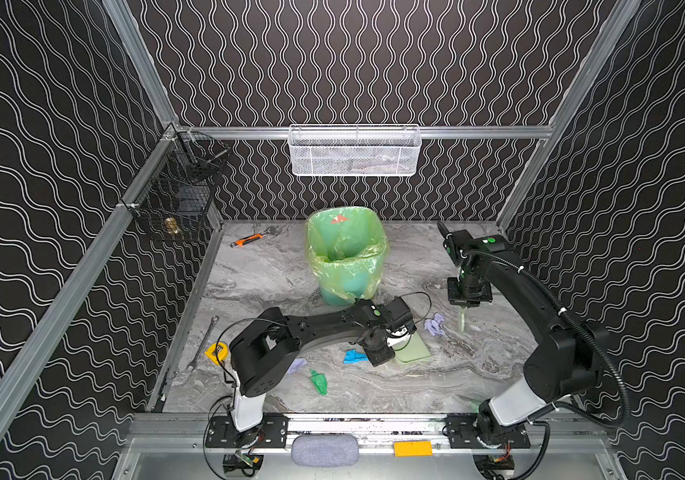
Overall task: Sweep away the paper scraps from the table
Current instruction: 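Sweep the purple scrap into the dustpan with the right gripper's brush while left holds it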
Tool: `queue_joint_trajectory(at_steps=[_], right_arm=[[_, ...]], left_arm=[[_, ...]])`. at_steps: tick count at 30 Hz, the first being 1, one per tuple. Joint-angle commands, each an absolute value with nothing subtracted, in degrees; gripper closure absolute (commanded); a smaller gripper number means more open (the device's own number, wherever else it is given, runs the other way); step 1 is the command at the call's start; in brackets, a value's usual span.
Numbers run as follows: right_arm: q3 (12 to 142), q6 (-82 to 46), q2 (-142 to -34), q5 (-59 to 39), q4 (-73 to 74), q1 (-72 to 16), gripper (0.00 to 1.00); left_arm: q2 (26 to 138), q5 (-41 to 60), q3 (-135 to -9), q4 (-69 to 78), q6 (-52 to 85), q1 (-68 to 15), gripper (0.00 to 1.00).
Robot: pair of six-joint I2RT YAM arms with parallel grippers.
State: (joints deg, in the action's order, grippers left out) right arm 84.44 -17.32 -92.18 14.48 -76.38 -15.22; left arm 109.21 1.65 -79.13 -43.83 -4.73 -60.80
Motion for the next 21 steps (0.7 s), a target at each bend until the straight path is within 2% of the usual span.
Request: queue_joint_trajectory(at_steps=[1, 13, 21], right_arm=[[84.1, -15.8, -92.4, 14.4, -75.4, -15.2, 1.00], [82.1, -11.1, -91.9, 9.4, -72.4, -15.8, 1.00], [82.4, -10.3, -92.3, 5.1, -72.4, -19.5, 1.00]], left_arm=[[110.5, 0.6, -80.7, -45.5, -6.1, -60.4, 0.94], [115.0, -0.6, -85.2, -46.5, -6.2, -58.0, 0.95], [116.8, -1.7, -86.1, -47.4, -7.8, -57.7, 0.95]])
